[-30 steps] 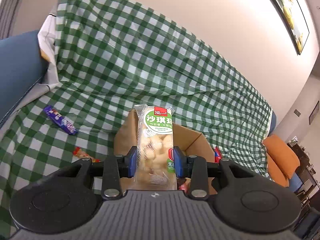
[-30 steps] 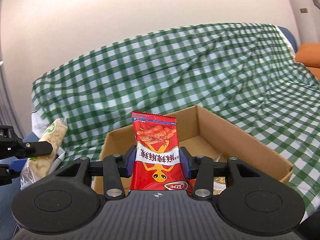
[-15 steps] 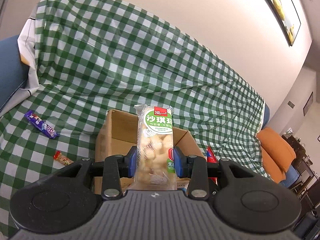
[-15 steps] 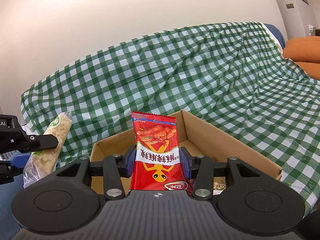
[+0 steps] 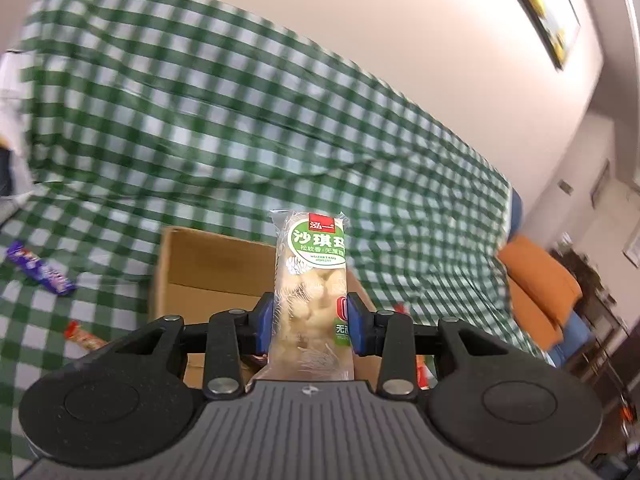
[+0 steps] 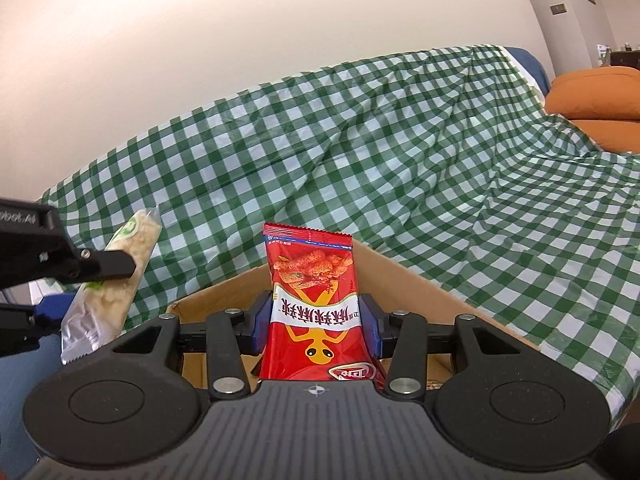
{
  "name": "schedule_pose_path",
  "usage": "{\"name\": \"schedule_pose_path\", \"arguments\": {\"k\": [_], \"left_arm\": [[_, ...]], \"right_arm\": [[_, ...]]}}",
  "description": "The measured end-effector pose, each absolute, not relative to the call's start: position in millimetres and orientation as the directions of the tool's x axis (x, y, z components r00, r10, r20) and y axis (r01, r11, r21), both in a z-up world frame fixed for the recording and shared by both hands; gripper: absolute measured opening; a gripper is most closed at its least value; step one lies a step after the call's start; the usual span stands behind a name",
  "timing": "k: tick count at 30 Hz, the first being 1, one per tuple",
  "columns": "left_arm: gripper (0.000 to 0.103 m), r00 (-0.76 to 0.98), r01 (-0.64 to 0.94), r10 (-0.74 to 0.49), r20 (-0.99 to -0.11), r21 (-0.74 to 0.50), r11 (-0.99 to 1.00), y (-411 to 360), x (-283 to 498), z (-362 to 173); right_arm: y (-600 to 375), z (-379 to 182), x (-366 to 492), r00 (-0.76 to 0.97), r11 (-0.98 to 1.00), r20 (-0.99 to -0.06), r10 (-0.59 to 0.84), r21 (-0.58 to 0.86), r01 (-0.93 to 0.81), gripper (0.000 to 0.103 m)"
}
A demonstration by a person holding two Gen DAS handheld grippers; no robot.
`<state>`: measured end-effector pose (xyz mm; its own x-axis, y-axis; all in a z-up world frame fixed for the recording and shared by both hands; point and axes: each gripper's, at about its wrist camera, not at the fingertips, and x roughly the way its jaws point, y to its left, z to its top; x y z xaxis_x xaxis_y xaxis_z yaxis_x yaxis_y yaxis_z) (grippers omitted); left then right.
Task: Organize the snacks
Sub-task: 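Carry the nut bar and red chip packet over the box and release both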
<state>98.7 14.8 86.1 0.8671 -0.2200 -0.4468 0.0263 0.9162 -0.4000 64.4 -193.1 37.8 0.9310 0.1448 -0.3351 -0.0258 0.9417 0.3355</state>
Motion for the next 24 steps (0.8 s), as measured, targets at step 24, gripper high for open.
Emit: {"name": "schedule_pose_path", "arguments": {"k": [24], "left_arm": [[0.087, 0.448, -0.79, 0.769, -0.456, 0.201, 0.579, 318, -15, 101]], "right_arm": [[-144, 33, 44, 0.928, 0.97, -0.31, 0.206, 0.188, -0.152, 0.086]]}}
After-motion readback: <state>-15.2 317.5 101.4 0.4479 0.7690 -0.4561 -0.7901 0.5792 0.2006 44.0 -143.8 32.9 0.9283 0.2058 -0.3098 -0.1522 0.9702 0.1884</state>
